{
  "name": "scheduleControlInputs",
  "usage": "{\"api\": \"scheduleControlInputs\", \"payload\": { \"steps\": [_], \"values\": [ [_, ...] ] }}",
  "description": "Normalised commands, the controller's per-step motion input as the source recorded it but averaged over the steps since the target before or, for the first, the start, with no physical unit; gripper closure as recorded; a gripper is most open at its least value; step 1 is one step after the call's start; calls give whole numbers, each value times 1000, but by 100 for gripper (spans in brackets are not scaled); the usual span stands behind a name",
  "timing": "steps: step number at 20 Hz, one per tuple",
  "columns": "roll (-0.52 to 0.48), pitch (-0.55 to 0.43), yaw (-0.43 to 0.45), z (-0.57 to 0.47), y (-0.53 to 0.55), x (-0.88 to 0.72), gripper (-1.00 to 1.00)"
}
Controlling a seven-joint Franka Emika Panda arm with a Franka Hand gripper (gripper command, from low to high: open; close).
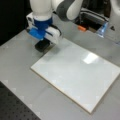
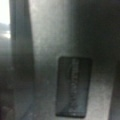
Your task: Erasing curve lines
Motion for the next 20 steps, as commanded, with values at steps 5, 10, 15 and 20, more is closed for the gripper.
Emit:
{"api": "scheduleControlInputs", "payload": {
  "steps": [5,10,15,20],
  "values": [
    [-58,124,217,67,-132,177,100],
    [-36,110,227,61,-124,172,100],
    [8,73,238,37,-159,190,100],
    [31,61,187,27,-187,188,100]
  ]
}}
